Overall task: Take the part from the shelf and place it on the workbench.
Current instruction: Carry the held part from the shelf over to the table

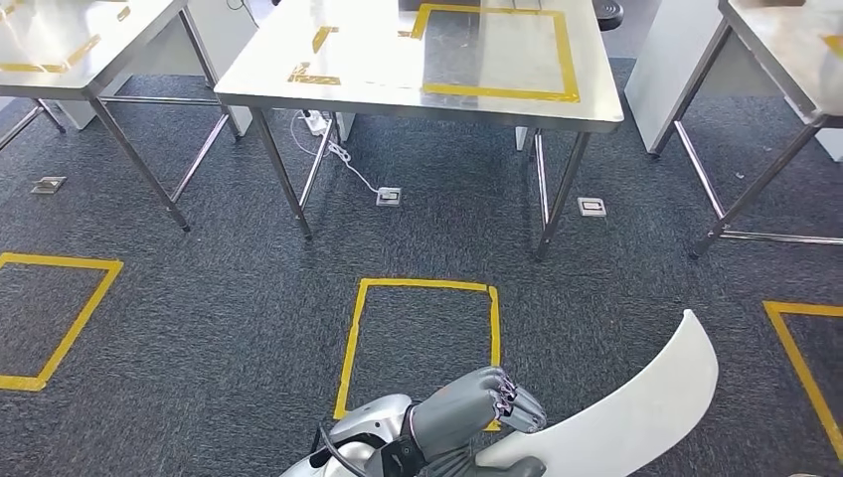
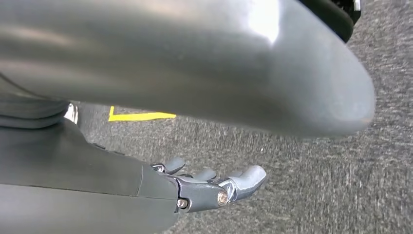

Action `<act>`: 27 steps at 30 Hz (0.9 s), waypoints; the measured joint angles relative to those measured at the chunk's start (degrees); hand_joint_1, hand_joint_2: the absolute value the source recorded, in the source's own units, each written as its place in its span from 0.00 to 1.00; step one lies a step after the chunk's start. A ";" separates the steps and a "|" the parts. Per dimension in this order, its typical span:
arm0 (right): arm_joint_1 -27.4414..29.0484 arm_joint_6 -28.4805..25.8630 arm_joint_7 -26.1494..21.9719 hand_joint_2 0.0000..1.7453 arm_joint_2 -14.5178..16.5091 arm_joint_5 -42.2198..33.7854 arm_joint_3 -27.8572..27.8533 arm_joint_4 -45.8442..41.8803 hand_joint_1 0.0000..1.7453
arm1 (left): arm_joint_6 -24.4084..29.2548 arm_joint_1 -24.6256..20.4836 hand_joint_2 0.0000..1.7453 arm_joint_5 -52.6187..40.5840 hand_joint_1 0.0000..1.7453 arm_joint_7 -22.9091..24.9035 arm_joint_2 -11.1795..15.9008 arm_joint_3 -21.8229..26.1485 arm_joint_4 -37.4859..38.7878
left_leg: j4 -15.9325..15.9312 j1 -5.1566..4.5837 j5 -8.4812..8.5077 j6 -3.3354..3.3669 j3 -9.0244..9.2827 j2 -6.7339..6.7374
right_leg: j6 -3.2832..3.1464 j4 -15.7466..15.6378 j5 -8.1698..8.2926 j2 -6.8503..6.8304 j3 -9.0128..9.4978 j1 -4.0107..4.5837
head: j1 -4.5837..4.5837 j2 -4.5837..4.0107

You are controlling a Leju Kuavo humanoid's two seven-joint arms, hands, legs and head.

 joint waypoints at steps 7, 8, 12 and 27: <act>0.01 0.03 -0.04 0.00 0.01 -0.05 0.00 0.00 0.00 | 0.48 -0.10 1.00 -0.70 1.00 0.89 -0.29 0.00 0.32 | -5.81 -0.11 1.89 1.16 2.44 -0.41 | -0.07 0.07 0.04 0.38 -0.10 0.31 | 0.10 0.00; 0.00 0.04 -0.09 0.00 0.01 -0.06 0.00 0.00 0.00 | 0.49 -0.14 1.00 -0.90 1.00 1.19 -0.34 0.00 0.49 | -5.79 -0.17 1.88 1.33 2.43 -0.40 | 0.12 -0.11 0.14 0.39 -0.01 0.29 | 0.11 0.00; 0.01 0.04 -0.78 0.00 0.01 -0.03 0.00 0.00 0.00 | 0.43 -0.34 1.00 -2.21 1.00 2.04 -0.42 0.00 1.22 | -5.62 -0.60 1.73 2.03 2.34 -0.40 | 1.79 -0.67 0.33 0.38 0.21 -0.11 | 0.11 0.00; 0.55 0.04 -0.01 0.00 0.07 -0.03 0.00 0.00 0.00 | -0.40 0.03 1.00 -2.48 1.00 2.67 -0.38 0.00 2.65 | -6.24 -0.54 -1.04 3.64 5.22 0.37 | 3.31 15.10 -3.36 -0.63 -9.91 -0.66 | 0.54 0.00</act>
